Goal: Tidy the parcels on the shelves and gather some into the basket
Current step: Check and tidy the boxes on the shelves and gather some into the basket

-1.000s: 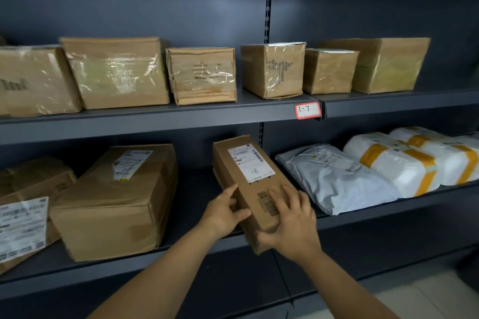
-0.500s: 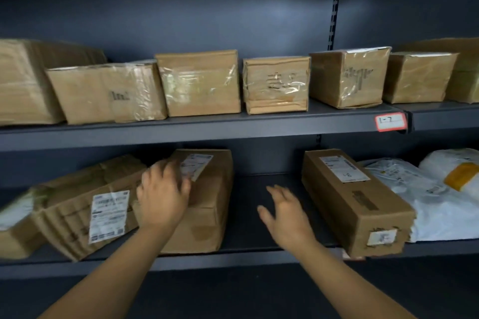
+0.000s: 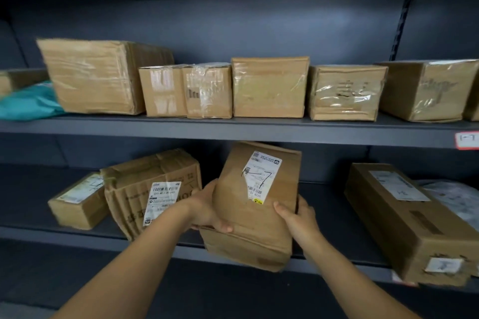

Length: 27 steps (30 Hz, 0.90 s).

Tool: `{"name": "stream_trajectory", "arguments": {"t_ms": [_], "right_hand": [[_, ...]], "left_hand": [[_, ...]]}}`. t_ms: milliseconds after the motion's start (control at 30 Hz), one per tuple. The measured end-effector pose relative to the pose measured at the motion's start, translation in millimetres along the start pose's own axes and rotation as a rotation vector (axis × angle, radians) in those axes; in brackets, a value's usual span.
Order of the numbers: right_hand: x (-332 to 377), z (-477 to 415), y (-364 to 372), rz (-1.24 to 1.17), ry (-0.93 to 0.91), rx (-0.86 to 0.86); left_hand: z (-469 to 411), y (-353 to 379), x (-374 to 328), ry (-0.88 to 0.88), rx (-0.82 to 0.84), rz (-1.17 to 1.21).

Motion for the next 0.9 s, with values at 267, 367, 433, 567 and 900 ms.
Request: {"name": "stream_trajectory", "arguments": {"t_ms": [267, 367, 433, 567, 900], "right_hand": [[-27, 12, -46, -0.060, 0.033, -0.039], [-42, 13, -70, -0.089, 0.077, -0.058], [-44, 11, -93, 0.024, 0.076, -0.100], [-25, 10, -133, 0.691, 0.027, -0.219], [13, 11, -68, 1.084, -0.324, -0.063]], "left_hand": [[6, 42, -23, 0.015, 0.114, 0.137], [6, 69, -39, 0.011, 0.179, 0.277], [6, 89, -53, 0.041, 0.217, 0.340], [2, 123, -76, 0.135, 0.207, 0.422], [-20, 124, -70, 0.208, -0.143, 0.376]]}}
Point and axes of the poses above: each hand's wrist, its own z-axis away from the middle knuckle, its own y-axis out of the palm, x = y × z, the point moved 9 cm from there along -z, towards the middle knuckle, and after that the axes turned 15 degrees about z, right-handed, at the moved point
